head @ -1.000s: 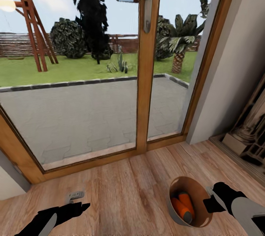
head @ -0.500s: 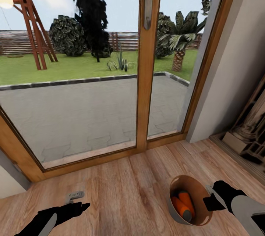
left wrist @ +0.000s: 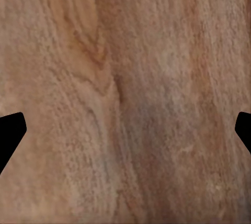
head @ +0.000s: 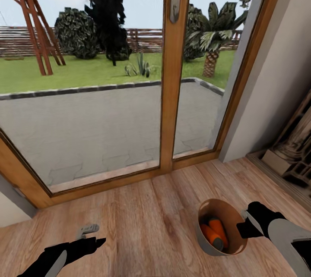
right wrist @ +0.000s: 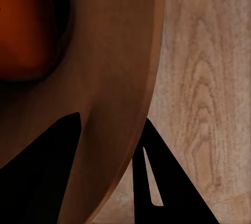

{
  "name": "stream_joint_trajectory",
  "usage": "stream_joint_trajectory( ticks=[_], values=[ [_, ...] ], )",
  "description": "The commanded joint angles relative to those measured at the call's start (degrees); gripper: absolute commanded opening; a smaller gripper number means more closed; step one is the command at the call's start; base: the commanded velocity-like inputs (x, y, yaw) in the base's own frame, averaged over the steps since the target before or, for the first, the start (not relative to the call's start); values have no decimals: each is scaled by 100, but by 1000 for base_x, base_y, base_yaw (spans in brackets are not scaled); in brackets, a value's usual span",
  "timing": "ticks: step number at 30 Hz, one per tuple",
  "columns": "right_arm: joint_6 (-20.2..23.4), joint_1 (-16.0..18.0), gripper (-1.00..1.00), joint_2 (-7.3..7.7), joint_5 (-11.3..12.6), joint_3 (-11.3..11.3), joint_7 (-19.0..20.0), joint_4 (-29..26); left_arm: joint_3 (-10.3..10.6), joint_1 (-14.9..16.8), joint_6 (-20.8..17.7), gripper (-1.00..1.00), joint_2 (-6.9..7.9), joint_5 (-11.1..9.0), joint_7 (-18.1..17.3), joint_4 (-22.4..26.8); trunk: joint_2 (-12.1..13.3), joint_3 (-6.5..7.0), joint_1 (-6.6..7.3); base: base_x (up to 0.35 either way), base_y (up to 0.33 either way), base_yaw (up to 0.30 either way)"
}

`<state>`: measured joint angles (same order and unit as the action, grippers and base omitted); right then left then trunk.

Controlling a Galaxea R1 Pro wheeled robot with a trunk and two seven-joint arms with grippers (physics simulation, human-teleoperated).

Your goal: Put the three can of soda from the living room inside the tash can in the kitchen.

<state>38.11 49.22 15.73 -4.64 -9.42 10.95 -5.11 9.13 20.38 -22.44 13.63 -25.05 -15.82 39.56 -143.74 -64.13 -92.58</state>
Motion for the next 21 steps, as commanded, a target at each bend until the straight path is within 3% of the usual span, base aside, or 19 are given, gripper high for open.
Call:
stream_joint_trajectory(
  ticks=[1, 14, 15, 21],
  values=[
    [-542, -430, -100, 0, -46, 133, -5, -16, 2, 2, 1, 100, 0, 0, 0, -1, 2, -2, -3, 0, 0, 0],
    [-554, -430, -100, 0, -55, 142, -3, -15, 2, 2, 13, 100, 0, 0, 6, -1, 2, -2, -3, 0, 0, 0],
    [-556, -430, 100, 0, -55, 142, -4, -15, 2, 2, 13, 100, 0, 0, 7, -1, 2, -2, -3, 0, 0, 0],
    [-558, -430, 100, 0, -61, 146, -5, -16, 2, 2, 14, 100, 0, 0, 3, -1, 2, -2, -3, 0, 0, 0]
  ],
)
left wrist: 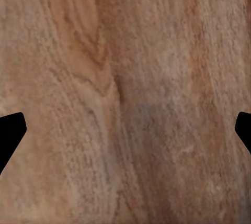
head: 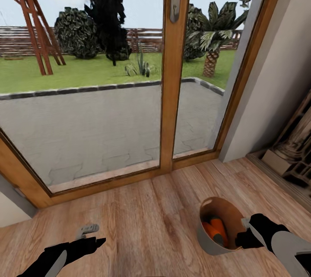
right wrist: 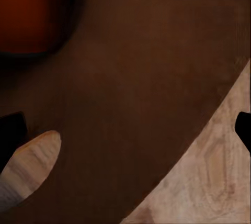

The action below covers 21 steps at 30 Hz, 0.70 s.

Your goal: Put the three can of soda from the living room inside the tash can in the kitchen.

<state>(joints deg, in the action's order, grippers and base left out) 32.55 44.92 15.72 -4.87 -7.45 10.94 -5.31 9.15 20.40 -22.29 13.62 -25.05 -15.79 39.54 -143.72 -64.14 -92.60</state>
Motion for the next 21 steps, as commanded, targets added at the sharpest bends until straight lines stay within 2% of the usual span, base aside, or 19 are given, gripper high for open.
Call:
stream_joint_trajectory(
  ticks=[1, 21],
  values=[
    [-2, -1, 100, 1, -38, -51, -4, 4, -1, -1, 1, 100, 0, 0, 1, 1, 0, 0, 0, 0, 0, 0],
    [-91, -1, 100, 3, -31, -48, 62, 2, -1, 0, 23, 100, 0, 0, -13, 1, 0, 0, 0, 0, 0, 0]
  ],
)
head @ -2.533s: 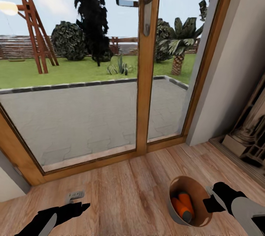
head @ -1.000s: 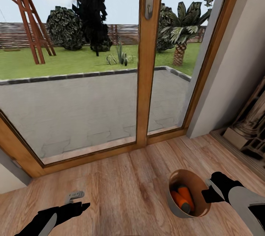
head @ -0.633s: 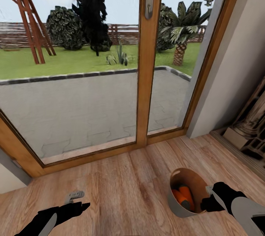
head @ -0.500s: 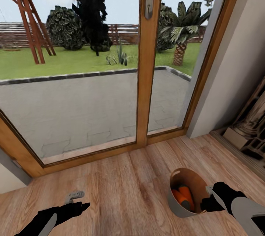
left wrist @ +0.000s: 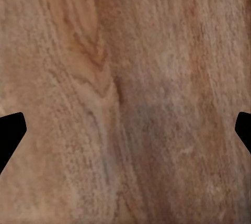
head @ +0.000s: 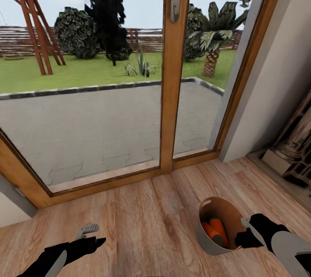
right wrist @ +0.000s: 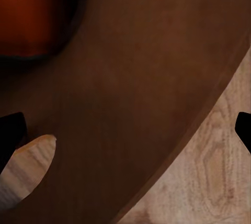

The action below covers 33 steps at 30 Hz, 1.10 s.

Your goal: Put the three can of soda from the living room inside the tash can in the kitchen.

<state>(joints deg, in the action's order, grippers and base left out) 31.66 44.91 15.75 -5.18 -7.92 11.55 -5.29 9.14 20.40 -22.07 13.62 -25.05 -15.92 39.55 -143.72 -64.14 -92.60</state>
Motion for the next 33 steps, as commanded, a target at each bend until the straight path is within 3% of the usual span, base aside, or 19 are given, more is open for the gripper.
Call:
stream_joint_trajectory(
  ticks=[1, 26, 33],
  values=[
    [-28, 0, 100, 1, -2, -1, 21, 2, 0, 0, 0, 100, 0, 0, 0, 0, 0, 0, 0, 0, 0, 0],
    [-142, 0, 100, 4, -18, -25, 227, 24, 0, -1, 5, 100, 0, 0, 1, 0, 0, 0, 0, 0, 0, 0],
    [-149, 0, 100, 1, -22, -25, 233, 14, 0, -1, -6, 100, 0, 2, 1, -5, 9, 155, 18, 0, 0, 0]
  ],
)
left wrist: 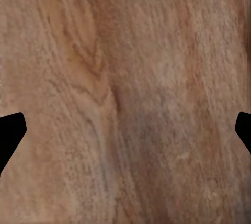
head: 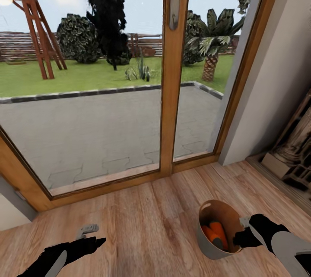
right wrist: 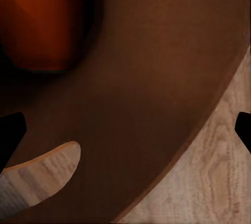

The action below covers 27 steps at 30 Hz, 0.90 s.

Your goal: Put the three can of soda from the living room inside the tash can in the kitchen.

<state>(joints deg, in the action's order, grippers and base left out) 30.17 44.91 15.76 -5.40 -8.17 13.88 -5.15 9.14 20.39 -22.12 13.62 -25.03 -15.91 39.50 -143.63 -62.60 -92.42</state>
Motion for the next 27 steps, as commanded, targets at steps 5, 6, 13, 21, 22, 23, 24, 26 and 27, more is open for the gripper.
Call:
stream_joint_trajectory(
  ticks=[5, 6, 13, 21, 22, 23, 24, 26, 27],
  values=[
    [-2, 0, 100, 4, -2, 2, 1, 4, 0, 0, 4, 100, 0, 1, 6, -1, 7, 111, 13, 0, 0, 0],
    [-2, 0, 100, 5, -1, 4, 1, 5, 0, 0, 4, 100, 0, 0, 7, -2, 8, 134, 15, 0, 0, 0],
    [-7, 0, 100, -1, -1, 0, 1, 11, 0, 0, 6, 100, 0, -1, 9, -2, 18, 289, 33, 0, 0, 0],
    [-170, 0, 100, 3, -3, 0, 58, 57, 0, 0, 14, 100, 0, -1, 9, -2, 28, 466, 54, 0, 0, 0],
    [-178, 0, 100, 4, -4, 0, 80, 59, 0, 0, 14, 100, 0, -1, 9, -1, 30, 488, 56, 0, 0, 0],
    [-191, 0, 100, 6, -7, 0, 123, 62, 0, 0, 15, 100, 0, -1, 9, -2, 31, 510, 59, 0, 0, 0],
    [-195, 0, 100, 8, -8, 0, 139, 63, 0, 0, 15, 100, 0, -1, 9, -2, 32, 532, 62, 0, 0, 0],
    [-211, 0, 100, 13, -12, 0, 182, 61, 0, 0, 15, 100, 0, -1, 12, -2, 35, 577, 67, 0, 0, 0],
    [-218, 0, 100, 13, -12, 0, 186, 61, 0, 0, 15, 100, 0, -1, 13, -2, 37, 599, 69, 0, 0, 0]
  ],
)
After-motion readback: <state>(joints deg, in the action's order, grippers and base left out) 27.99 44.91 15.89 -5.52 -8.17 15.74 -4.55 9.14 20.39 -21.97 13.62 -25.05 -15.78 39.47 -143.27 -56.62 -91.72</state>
